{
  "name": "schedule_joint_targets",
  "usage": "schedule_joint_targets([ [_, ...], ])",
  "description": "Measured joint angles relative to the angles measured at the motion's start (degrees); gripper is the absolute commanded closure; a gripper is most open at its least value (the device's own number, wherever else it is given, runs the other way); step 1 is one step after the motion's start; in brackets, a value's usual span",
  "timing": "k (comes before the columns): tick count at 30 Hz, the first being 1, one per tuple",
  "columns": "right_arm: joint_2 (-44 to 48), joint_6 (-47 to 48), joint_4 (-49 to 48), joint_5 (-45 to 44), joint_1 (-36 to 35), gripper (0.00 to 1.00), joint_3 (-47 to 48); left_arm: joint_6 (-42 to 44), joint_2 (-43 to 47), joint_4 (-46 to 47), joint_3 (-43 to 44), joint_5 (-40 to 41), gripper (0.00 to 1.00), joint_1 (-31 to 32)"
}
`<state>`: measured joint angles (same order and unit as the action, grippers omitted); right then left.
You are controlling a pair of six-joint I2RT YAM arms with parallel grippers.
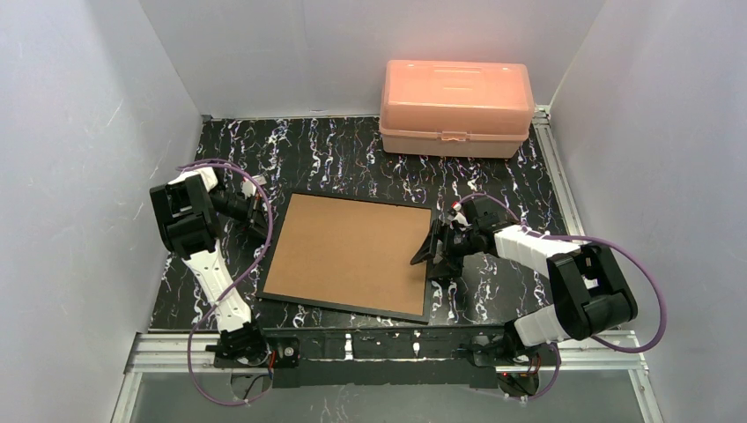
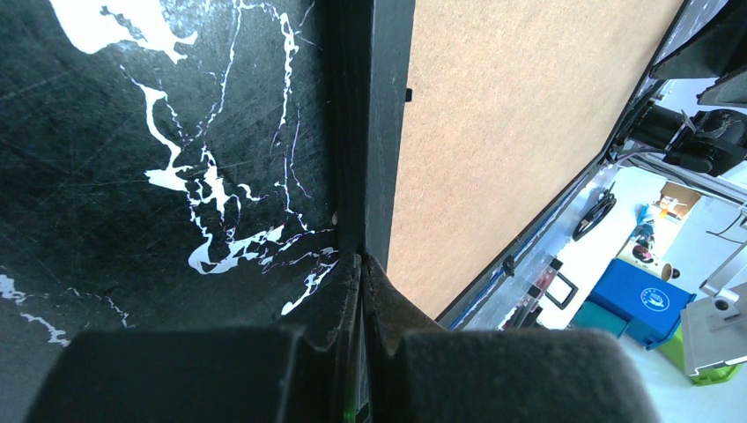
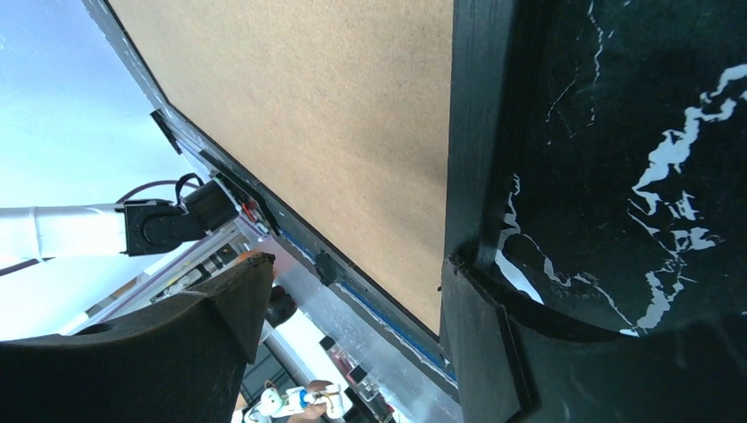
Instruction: Put the photo into the frame
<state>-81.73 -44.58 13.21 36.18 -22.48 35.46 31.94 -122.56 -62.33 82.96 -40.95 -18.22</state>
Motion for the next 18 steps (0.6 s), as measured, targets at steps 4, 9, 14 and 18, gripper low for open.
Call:
schedule_joint_targets([
  [4,-0.09,-0.7,-1.22,0.02,-0.04,0.22,-0.42,0.0,0.0,-0.02,0.0,-0.02,1.0,0.0],
  [9,-0.11,-2.1,-3.43,0.2,-0.37,0.23,-1.18,0.0,0.0,-0.02,0.0,-0.02,1.0,0.0],
  [14,-0.57,-2.45,-4.83,-0.26,-1.16,0.23,-1.27,0.0,0.0,-0.02,0.0,-0.02,1.0,0.0],
  [18,-0.87,-2.4,-5.27,-0.46,-1.57,0.23,-1.27,0.0,0.0,-0.02,0.0,-0.02,1.0,0.0],
])
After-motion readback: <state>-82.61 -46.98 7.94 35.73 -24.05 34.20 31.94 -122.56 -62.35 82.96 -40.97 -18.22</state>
